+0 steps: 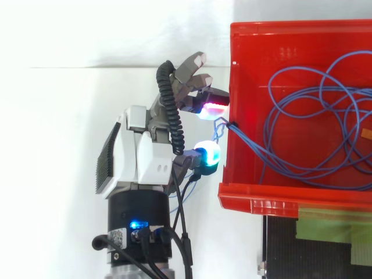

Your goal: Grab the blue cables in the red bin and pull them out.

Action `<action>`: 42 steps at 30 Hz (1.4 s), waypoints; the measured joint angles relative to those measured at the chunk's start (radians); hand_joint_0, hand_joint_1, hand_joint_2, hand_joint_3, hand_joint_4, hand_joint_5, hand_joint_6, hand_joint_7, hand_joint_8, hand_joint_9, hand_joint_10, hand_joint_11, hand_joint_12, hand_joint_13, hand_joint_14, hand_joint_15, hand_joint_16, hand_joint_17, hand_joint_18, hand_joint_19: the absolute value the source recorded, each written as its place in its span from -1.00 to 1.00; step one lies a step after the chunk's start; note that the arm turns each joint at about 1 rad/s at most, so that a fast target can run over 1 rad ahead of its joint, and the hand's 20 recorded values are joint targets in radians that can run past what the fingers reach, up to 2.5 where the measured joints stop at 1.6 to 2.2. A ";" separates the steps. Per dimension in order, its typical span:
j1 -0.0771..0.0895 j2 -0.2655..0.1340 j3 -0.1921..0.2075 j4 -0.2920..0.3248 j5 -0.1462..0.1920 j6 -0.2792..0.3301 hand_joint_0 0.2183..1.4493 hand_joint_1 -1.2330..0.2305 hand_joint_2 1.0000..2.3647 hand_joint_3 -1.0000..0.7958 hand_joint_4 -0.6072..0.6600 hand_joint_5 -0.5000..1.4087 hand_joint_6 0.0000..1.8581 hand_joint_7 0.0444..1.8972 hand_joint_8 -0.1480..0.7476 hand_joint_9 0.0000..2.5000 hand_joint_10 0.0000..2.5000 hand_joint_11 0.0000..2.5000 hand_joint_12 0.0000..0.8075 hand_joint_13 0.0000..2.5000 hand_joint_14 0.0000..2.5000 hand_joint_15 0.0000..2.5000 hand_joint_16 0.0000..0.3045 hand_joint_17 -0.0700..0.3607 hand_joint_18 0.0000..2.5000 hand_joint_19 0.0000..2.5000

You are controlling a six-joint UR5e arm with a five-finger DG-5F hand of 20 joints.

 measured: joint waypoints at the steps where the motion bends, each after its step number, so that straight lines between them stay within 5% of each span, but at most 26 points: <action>1: 0.000 0.000 0.000 0.000 0.000 0.000 -0.06 -0.60 -1.00 -1.00 0.14 0.43 -0.99 -0.22 -0.15 -0.42 -0.99 -0.63 -0.22 -0.57 -0.99 -0.79 -0.73 -0.25 -0.65 -0.75; 31: -0.001 -0.001 0.035 -0.087 -0.005 0.055 -0.05 -0.59 -1.00 -1.00 0.15 0.44 -0.99 -0.22 -0.14 -0.42 -0.99 -0.62 -0.21 -0.57 -0.99 -0.79 -0.73 -0.25 -0.65 -0.75; 42: -0.004 -0.001 0.095 -0.237 -0.023 0.093 -0.06 -0.59 -1.00 -1.00 0.15 0.44 -0.99 -0.22 -0.13 -0.42 -0.99 -0.62 -0.22 -0.56 -0.99 -0.78 -0.73 -0.25 -0.65 -0.74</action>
